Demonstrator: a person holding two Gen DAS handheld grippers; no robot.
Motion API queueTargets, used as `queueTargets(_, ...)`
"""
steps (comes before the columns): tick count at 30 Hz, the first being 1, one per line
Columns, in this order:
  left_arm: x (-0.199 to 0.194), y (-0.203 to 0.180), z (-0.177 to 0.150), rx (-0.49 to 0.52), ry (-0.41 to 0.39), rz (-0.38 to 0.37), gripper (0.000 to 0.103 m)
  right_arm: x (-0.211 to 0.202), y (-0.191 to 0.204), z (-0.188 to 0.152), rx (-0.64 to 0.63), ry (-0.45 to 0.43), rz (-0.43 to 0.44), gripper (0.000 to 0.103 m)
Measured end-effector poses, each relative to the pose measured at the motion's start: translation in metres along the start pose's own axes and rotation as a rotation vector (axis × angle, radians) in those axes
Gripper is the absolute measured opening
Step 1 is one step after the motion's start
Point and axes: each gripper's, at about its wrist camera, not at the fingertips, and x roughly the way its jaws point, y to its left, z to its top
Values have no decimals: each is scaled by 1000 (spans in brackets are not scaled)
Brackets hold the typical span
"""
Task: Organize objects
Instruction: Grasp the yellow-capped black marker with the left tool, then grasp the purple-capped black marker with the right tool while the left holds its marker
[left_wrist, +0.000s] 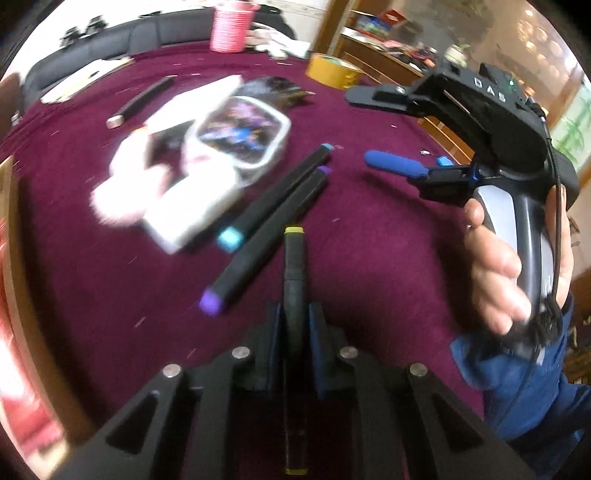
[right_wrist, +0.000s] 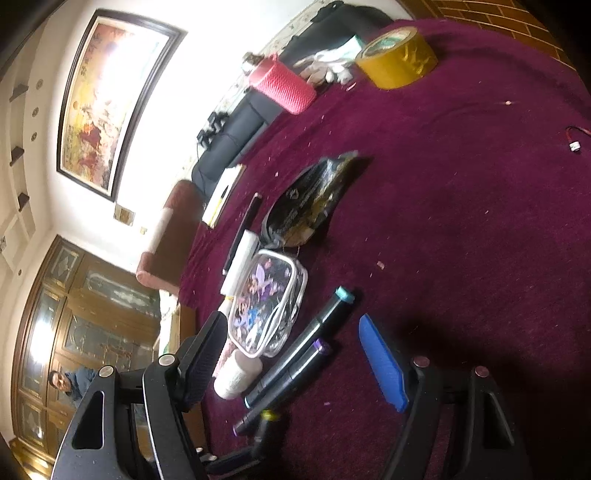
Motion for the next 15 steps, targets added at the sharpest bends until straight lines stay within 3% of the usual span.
queueTargets(6,-23,32,-25,-98,-35,67,14,23,25,-26,-123,128,-21,73)
queueTargets(10,-24,40,-27,-104,-43,73,14,41,48,-53,-184,227,-49,39)
queueTargets(13,-23,35,-25,-98,-47,77,14,41,65,-56,-308,184,-155,40)
queueTargets(15,-22,34,-26,-101,-49,71,14,37,70,-51,-345,160,-170,41)
